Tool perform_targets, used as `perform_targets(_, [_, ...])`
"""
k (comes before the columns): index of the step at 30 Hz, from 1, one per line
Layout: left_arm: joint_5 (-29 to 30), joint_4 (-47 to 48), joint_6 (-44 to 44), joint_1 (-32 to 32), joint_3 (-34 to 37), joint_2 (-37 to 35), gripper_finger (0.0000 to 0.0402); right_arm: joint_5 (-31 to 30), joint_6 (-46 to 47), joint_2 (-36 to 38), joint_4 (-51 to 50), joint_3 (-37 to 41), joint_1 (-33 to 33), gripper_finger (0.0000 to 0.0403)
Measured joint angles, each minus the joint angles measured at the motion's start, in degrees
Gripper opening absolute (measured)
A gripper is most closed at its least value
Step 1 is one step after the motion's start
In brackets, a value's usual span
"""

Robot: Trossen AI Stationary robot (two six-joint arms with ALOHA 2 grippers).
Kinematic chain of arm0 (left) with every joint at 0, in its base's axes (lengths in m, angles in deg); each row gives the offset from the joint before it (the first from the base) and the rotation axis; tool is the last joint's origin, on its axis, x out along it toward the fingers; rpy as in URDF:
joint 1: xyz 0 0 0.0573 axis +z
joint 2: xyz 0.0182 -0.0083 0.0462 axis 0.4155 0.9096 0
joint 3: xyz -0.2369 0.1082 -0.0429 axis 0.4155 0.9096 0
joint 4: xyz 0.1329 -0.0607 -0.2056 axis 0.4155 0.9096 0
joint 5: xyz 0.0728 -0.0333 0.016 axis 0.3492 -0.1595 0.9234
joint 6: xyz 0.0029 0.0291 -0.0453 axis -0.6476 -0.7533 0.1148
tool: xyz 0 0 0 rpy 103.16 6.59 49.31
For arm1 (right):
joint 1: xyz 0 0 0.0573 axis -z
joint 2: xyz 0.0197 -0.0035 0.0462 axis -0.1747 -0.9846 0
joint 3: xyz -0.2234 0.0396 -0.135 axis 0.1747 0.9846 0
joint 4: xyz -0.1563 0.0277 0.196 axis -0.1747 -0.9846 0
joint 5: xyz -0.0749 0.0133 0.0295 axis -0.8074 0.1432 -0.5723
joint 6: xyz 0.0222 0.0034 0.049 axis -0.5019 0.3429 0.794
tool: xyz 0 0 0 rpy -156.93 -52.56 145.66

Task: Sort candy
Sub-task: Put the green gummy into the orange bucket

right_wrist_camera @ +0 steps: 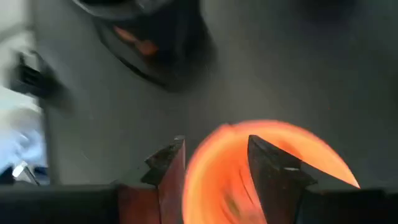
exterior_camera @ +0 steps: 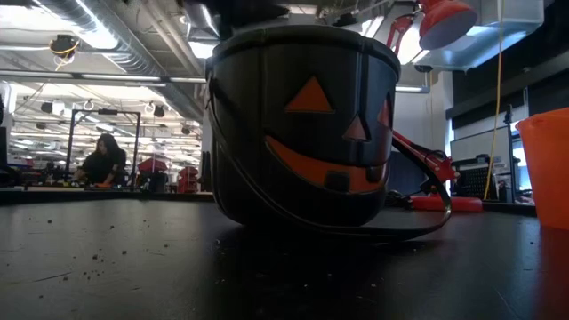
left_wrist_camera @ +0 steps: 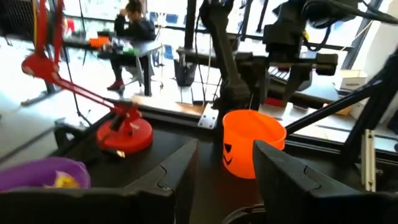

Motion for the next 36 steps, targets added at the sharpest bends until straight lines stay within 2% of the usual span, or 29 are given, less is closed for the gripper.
perform_targets(4, [2.94,8.35,-1.05,-3.33,-0.07,-7.99,0.0144,-4.37,-11.21,0.00,11.72,0.00,0.00,0.0166])
perform_targets(7, [5.98,18.45,2.07,-6.78,-0.07,-12.80,0.0144,-7.64,-21.97,0.00,21.47,0.00,0.00,0.0166])
perform_targets(10, [8.03,30.23,10.49,-10.92,-0.07,-15.57,0.0143,-10.97,-32.38,0.00,29.98,0.00,0.00,0.0166])
perform_targets(13, [7.51,41.64,21.78,-15.30,-0.07,-16.37,0.0143,-13.22,-41.32,0.00,36.82,0.00,0.10,0.0166])
perform_targets(16, [3.42,51.79,33.51,-19.85,-0.07,-16.26,0.0143,-12.01,-47.56,0.00,42.05,0.00,1.98,0.0166])
perform_targets(21, [-5.98,61.02,49.72,-27.26,-0.02,-14.15,0.0135,-4.53,-53.08,-0.02,47.21,0.00,6.31,0.0166])
perform_targets(29, [-20.97,61.26,73.80,-39.03,-0.02,-7.39,0.0103,4.04,-59.30,-2.91,51.46,0.04,12.72,0.0166])
perform_targets(36, [-32.12,61.54,91.72,-48.21,-0.02,-0.79,0.0092,12.42,-63.74,-6.46,55.35,0.04,17.17,0.0166])
